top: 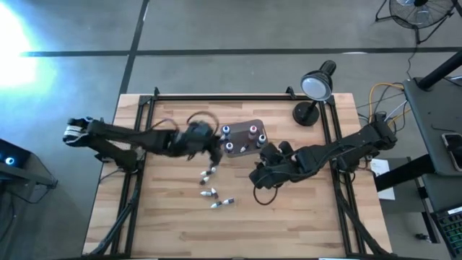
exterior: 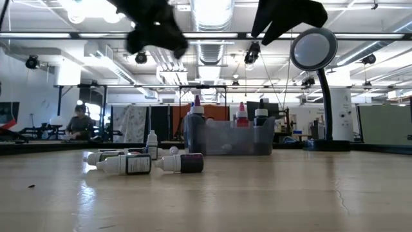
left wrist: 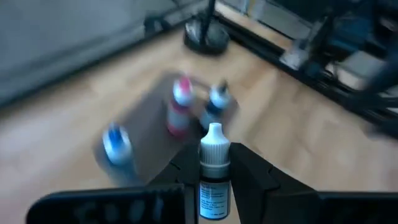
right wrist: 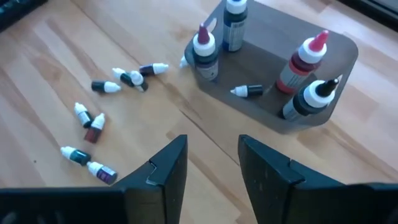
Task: Pick & Place food coloring
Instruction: Put the small purple food coloring bottle into the black transparent bin
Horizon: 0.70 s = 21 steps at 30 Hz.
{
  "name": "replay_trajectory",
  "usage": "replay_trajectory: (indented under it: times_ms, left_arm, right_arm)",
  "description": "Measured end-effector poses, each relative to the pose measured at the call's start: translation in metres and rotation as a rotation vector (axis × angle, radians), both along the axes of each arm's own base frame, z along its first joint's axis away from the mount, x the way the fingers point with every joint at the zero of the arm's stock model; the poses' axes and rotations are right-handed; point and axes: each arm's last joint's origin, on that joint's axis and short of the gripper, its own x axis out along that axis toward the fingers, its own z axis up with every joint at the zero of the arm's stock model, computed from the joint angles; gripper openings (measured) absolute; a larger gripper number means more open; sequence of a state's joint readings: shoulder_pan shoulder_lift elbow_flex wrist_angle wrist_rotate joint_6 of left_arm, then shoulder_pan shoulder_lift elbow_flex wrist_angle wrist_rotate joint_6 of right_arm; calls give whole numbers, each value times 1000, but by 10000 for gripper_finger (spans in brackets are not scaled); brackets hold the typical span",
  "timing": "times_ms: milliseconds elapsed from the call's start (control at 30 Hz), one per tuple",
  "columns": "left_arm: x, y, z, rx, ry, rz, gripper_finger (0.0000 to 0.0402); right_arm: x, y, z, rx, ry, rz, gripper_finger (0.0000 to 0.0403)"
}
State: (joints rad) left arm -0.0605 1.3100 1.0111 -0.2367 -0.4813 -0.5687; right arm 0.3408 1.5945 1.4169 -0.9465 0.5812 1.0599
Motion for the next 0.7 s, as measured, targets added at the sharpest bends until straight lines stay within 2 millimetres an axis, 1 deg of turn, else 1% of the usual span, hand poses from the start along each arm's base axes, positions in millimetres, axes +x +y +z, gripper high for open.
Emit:
replay_trajectory:
  times_ms: [67, 100, 200, 267, 333, 433, 500, 567, 633, 700]
  left_arm:
    - [16, 20, 4, 68, 44, 14, 34]
    - [24, 30, 5, 72, 58, 10, 34]
    - [47, 59, 3, -27, 80, -52, 41]
    - [60, 71, -2, -88, 123, -61, 52]
    - [70, 77, -6, -105, 194, -52, 70]
    - [77, 79, -2, -82, 302, -38, 102]
    - [80, 73, 10, -20, 317, -57, 119]
    - [80, 62, 26, 62, 286, -90, 131]
    - [76, 54, 42, 120, 252, -103, 139]
    - [64, 45, 51, 132, 269, -143, 143]
  right_arm:
    - [0, 1, -1, 4, 0, -2, 135]
    - [-1, 2, -1, 5, 1, -2, 134]
    - [-2, 5, -3, 3, 7, 9, 134]
    - [-5, 8, -3, -3, 23, 23, 134]
    - [-8, 12, -4, -4, 36, 31, 134]
    - [-13, 15, -6, -6, 64, 26, 134]
    - [-15, 17, -7, -8, 80, 19, 134]
    - [-16, 17, -10, -12, 91, 21, 134]
    - [-17, 17, -11, -12, 96, 25, 134]
    - [-15, 19, -12, 5, 107, 76, 134]
